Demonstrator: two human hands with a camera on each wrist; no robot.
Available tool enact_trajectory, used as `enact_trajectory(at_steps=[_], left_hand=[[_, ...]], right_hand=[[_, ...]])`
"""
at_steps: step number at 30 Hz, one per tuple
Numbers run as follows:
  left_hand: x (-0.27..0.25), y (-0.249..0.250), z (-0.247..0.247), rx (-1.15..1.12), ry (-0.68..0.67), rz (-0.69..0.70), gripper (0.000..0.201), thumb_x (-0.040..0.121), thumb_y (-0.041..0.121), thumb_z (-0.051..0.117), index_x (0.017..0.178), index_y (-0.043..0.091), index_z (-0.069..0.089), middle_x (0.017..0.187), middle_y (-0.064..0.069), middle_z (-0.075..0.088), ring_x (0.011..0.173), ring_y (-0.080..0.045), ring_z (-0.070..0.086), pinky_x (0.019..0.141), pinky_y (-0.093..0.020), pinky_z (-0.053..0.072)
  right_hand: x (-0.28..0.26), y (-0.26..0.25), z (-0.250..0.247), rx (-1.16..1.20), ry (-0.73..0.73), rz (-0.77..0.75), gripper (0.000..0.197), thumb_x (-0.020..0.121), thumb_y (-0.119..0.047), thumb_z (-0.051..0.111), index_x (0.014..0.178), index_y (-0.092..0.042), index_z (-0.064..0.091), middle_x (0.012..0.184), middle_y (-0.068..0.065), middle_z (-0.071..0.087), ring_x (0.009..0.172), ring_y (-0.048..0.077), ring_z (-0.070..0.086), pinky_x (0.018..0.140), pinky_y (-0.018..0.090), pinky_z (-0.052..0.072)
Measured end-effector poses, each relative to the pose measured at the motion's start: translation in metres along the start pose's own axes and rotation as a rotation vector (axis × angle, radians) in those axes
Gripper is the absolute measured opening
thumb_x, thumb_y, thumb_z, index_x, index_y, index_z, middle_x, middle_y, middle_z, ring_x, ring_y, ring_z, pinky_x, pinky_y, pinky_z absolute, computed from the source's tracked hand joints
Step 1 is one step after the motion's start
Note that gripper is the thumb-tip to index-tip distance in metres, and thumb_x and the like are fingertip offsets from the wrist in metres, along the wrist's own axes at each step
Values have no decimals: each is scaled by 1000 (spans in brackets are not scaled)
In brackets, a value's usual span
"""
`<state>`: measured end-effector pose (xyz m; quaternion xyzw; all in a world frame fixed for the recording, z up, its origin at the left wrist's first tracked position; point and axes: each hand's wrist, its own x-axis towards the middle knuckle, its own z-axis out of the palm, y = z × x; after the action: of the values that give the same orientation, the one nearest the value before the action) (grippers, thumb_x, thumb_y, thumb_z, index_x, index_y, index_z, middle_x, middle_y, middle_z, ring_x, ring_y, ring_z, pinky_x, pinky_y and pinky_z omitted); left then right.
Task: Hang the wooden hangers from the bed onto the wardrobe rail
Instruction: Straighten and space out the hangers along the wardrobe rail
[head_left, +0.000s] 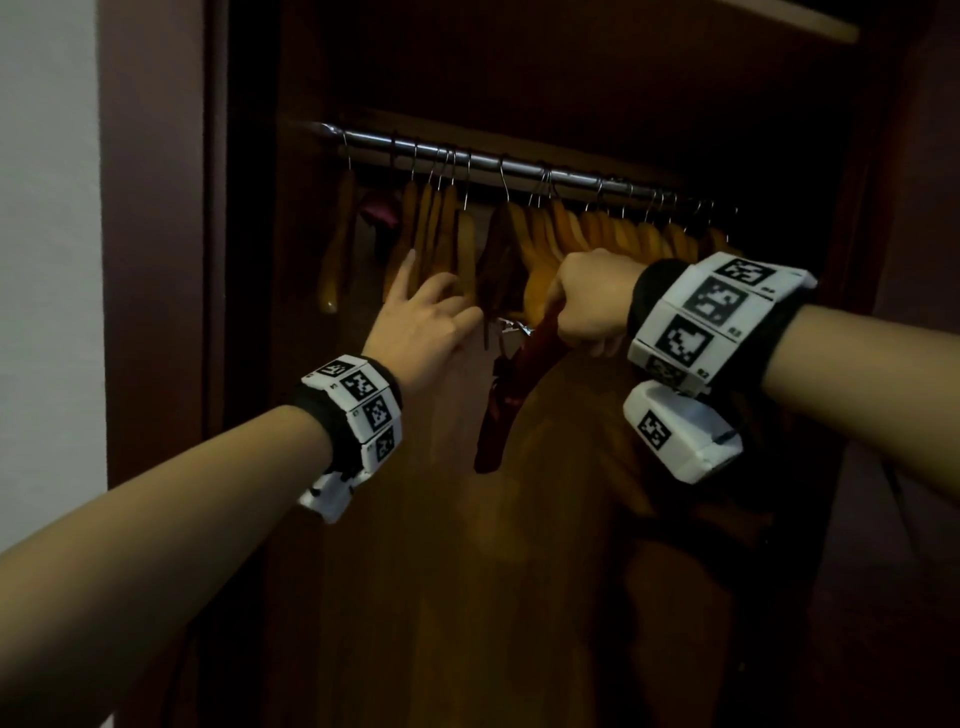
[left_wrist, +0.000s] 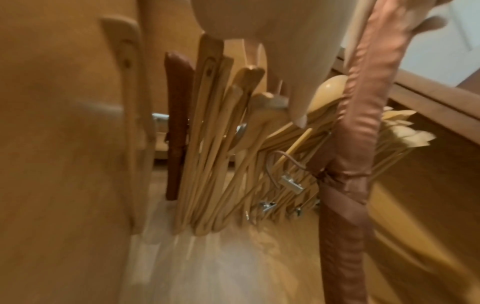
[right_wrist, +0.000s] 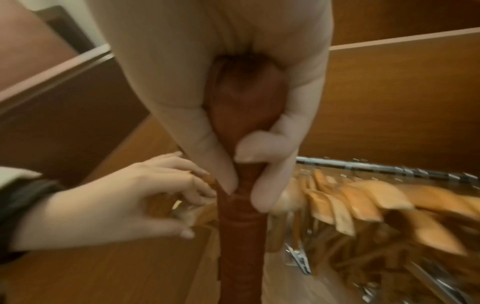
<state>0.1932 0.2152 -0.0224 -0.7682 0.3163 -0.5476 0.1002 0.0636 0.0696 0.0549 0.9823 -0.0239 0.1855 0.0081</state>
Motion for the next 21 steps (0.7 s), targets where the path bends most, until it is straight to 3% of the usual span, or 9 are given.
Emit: enact_trajectory(at_steps=[4,7,10,13,15,18,21], left_hand=[[-9,-7,7,-81,48,-26,25,78,13,70,102,11,64,109,-8,68,124,-36,49,104,-67,20],[-12,-11,9,-138,126,-23,22,71,6,75,91,7,66,99,-11,71,115,-43,54,96,-72,24],[-15,-17,8,-201,163,-67,18,70,4,74,86,8,66,97,-10,71,115,-43,55,94,-73,24],[-14,-14,7,-218,168,-56,19,68,3,75,83,9,65,95,-10,72,113,-42,57,92,-74,25],[-13,-16,9,-225,165,-58,20,66,0,75,81,9,64,95,-10,72,114,-43,56,93,-74,24],[-13,-18,10,-246,137,-93,16,74,0,69,85,9,64,103,-10,70,122,-39,51,98,-71,21],[-14,-18,11,-271,110,-113,12,82,3,61,92,9,65,111,-9,68,129,-36,43,104,-67,15]], right_hand=[[7,-18,2,-15,10,-78,29,90,-9,52,115,1,63,94,18,67,54,15,46,47,21,39],[13,-27,-5,-36,66,-66,26,89,-10,53,111,0,63,73,6,58,64,21,55,53,26,43],[22,-35,-9,-90,179,-46,24,88,-15,55,107,-4,62,89,6,56,92,28,62,67,30,45],[32,-33,-13,-73,246,14,10,88,-12,54,86,-7,62,76,6,56,81,27,61,58,30,46],[39,-31,-16,-48,329,32,12,88,-12,54,76,-9,56,69,4,50,77,25,57,60,32,46],[46,-27,-17,27,459,49,9,90,-10,54,94,-6,59,86,6,56,80,23,57,69,31,50],[55,-23,-16,10,539,54,21,91,-8,51,110,-4,58,101,11,60,89,25,59,68,29,44]])
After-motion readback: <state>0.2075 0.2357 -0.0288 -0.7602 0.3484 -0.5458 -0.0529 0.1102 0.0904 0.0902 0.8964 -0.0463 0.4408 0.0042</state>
